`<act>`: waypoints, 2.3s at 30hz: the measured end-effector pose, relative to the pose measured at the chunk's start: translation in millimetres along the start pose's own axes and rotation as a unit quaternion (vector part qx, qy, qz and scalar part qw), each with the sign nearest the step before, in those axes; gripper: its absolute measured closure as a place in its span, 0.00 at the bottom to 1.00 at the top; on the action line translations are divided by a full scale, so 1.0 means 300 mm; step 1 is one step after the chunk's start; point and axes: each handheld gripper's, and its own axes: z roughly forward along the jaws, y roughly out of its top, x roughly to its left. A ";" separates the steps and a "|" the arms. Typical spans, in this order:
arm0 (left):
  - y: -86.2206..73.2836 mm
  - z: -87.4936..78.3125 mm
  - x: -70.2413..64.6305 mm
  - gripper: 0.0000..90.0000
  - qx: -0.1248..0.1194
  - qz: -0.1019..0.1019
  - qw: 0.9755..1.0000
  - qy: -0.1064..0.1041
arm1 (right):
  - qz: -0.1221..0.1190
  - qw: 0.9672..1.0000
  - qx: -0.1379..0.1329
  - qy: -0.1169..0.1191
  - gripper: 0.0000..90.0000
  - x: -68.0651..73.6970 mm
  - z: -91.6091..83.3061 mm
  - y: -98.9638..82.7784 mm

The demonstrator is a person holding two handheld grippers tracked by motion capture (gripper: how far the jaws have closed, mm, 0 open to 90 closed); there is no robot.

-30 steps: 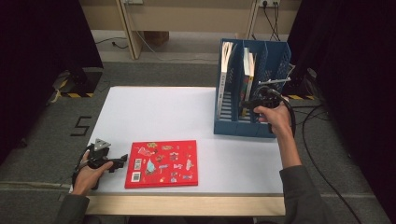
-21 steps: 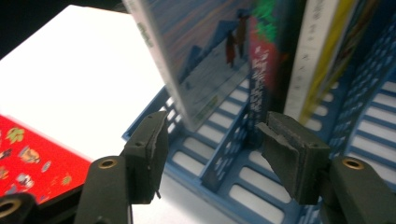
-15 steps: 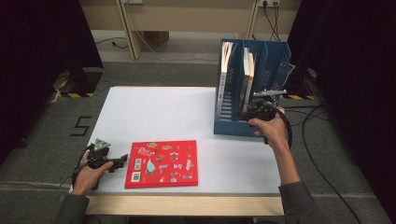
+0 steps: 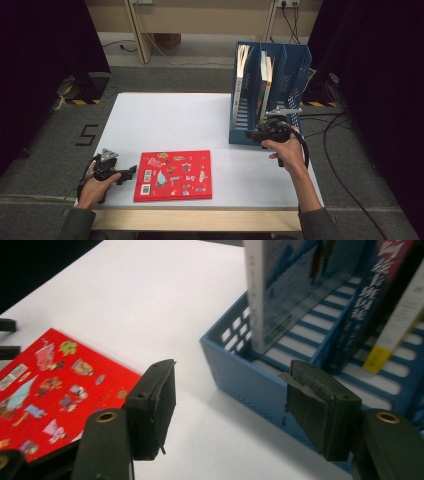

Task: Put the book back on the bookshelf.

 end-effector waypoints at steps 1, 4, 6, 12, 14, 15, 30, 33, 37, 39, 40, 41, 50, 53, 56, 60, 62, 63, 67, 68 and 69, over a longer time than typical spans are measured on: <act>0.000 0.000 0.000 0.12 0.000 0.000 1.000 0.000 | 0.002 1.000 0.001 0.003 0.41 0.003 0.000 -0.005; 0.000 0.000 0.000 0.12 0.000 0.000 1.000 0.000 | 0.004 1.000 -0.002 0.013 0.41 0.008 -0.002 -0.022; 0.000 0.000 0.000 0.12 0.000 0.000 1.000 0.000 | 0.004 1.000 0.001 0.016 0.41 0.012 0.001 -0.033; 0.000 0.000 0.000 0.12 0.001 0.001 1.000 0.000 | 0.009 1.000 0.003 0.026 0.41 0.026 0.019 -0.062; 0.000 0.000 0.000 0.12 0.001 0.001 1.000 0.000 | 0.008 1.000 0.003 0.028 0.41 0.031 0.021 -0.066; 0.000 0.000 0.000 0.12 0.000 0.001 1.000 0.000 | 0.009 1.000 0.004 0.030 0.40 0.035 0.024 -0.070; 0.000 0.000 0.000 0.12 0.000 0.000 1.000 0.000 | 0.013 0.999 0.028 0.044 0.38 0.060 0.071 -0.123; 0.000 0.000 0.000 0.12 0.000 0.000 1.000 0.000 | 0.014 0.998 0.035 0.048 0.38 0.068 0.086 -0.134; 0.000 0.000 0.000 0.12 0.000 0.000 1.000 0.000 | 0.013 0.998 0.044 0.051 0.38 0.080 0.107 -0.145; 0.000 0.000 0.000 0.12 0.000 0.000 1.000 0.000 | 0.013 0.997 0.048 0.053 0.38 0.086 0.117 -0.151; 0.000 0.000 0.000 0.12 0.000 0.000 1.000 0.000 | 0.013 0.997 0.051 0.057 0.37 0.089 0.122 -0.154; 0.000 0.000 0.000 0.12 0.000 0.000 1.000 0.000 | 0.015 0.997 0.051 0.060 0.37 0.091 0.126 -0.156; 0.000 -0.001 0.000 0.12 0.000 0.000 1.000 0.000 | 0.019 0.994 0.070 0.085 0.35 0.126 0.174 -0.177; 0.000 -0.002 0.000 0.13 0.000 0.002 1.000 -0.001 | 0.024 0.993 0.074 0.094 0.34 0.135 0.188 -0.182; 0.000 -0.005 0.003 0.13 0.001 0.005 1.000 -0.005 | 0.021 0.992 0.084 0.095 0.32 0.146 0.205 -0.191; -0.002 -0.017 0.013 0.16 0.006 0.008 1.000 -0.018 | 0.018 0.990 0.097 0.098 0.31 0.163 0.231 -0.205; -0.003 -0.022 0.015 0.16 0.010 0.012 1.000 -0.021 | 0.018 0.990 0.102 0.100 0.31 0.171 0.240 -0.208; -0.002 -0.024 0.014 0.16 0.012 0.014 1.000 -0.023 | 0.018 0.990 0.103 0.099 0.31 0.176 0.246 -0.210; -0.004 -0.034 0.001 0.16 0.018 0.027 0.999 -0.030 | 0.017 0.989 0.107 0.104 0.31 0.191 0.258 -0.215; -0.005 -0.039 -0.003 0.16 0.019 0.029 0.999 -0.031 | 0.021 0.989 0.109 0.103 0.31 0.195 0.260 -0.216; -0.006 -0.044 -0.007 0.16 0.018 0.029 0.999 -0.034 | 0.021 0.988 0.111 0.103 0.30 0.199 0.262 -0.218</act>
